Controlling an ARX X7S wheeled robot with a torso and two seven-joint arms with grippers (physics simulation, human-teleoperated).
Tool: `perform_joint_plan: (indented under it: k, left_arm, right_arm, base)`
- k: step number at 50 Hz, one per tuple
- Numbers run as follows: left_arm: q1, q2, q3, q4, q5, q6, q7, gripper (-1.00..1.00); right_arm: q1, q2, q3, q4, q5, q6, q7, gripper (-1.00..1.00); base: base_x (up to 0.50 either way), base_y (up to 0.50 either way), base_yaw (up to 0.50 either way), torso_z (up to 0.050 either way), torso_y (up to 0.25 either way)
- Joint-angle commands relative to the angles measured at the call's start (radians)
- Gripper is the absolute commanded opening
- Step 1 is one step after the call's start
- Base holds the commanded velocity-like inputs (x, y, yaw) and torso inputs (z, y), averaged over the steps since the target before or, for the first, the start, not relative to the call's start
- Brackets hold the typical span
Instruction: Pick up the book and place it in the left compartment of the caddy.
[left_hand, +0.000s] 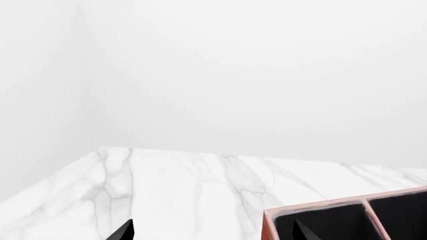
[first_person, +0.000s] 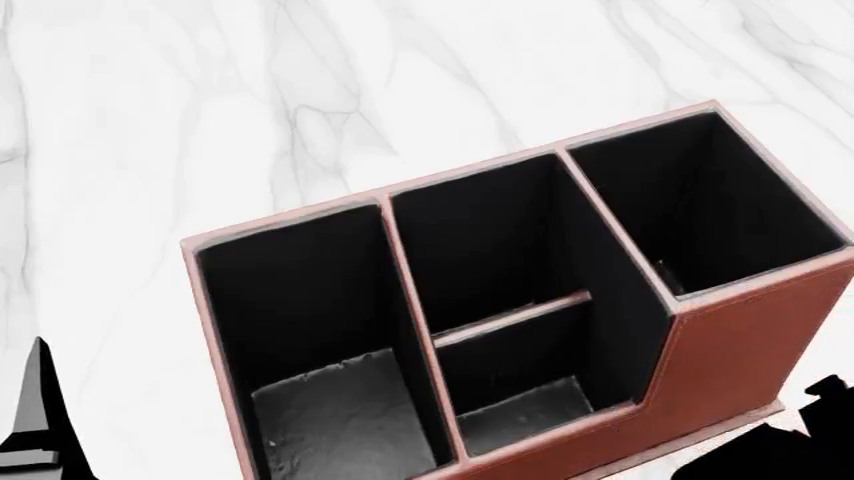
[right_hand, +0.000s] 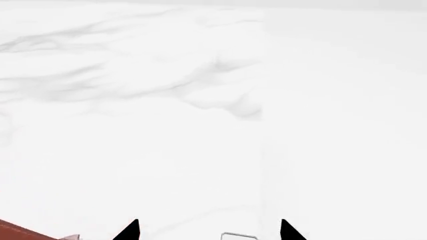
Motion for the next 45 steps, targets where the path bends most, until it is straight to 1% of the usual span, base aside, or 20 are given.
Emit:
perform_joint_plan:
  k: [1,5,6,11,18,26,45]
  left_arm:
    - [-0.006,0.007,-0.006,-0.025,0.008,0.059,0.054,1.0]
    - [-0.006,0.005,-0.003,-0.029,0.008,0.064,0.052,1.0]
    - [-0.006,0.005,-0.002,-0.03,0.008,0.065,0.051,1.0]
    - [-0.009,0.001,0.002,-0.029,0.006,0.062,0.046,1.0]
    - [-0.012,-0.003,0.003,-0.028,0.0,0.06,0.04,1.0]
    - [-0.013,-0.008,0.008,-0.027,-0.003,0.062,0.033,1.0]
    - [-0.01,-0.021,0.014,-0.023,-0.013,0.068,0.018,1.0]
  right_arm:
    - [-0.011,-0.02,0.108,-0.012,-0.024,0.053,0.0,1.0]
    - [-0.013,-0.02,0.127,-0.031,-0.036,0.071,0.0,1.0]
    - [-0.019,-0.02,0.144,-0.014,-0.019,0.054,0.0,1.0]
    - [-0.046,-0.02,0.142,0.033,0.012,0.012,0.0,1.0]
    - [-0.104,-0.02,0.099,0.108,0.07,-0.082,0.0,1.0]
    - [-0.149,-0.02,0.055,0.165,0.15,-0.148,0.0,1.0]
    - [-0.189,-0.02,-0.01,0.24,0.231,-0.248,0.0,1.0]
  base:
    - [0.0,0.0,0.0,0.0,0.0]
    - [0.0,0.0,0.0,0.0,0.0]
    - [0.0,0.0,0.0,0.0,0.0]
    - [0.0,0.0,0.0,0.0,0.0]
    - [0.0,0.0,0.0,0.0,0.0]
    - [0.0,0.0,0.0,0.0,0.0]
    - [0.0,0.0,0.0,0.0,0.0]
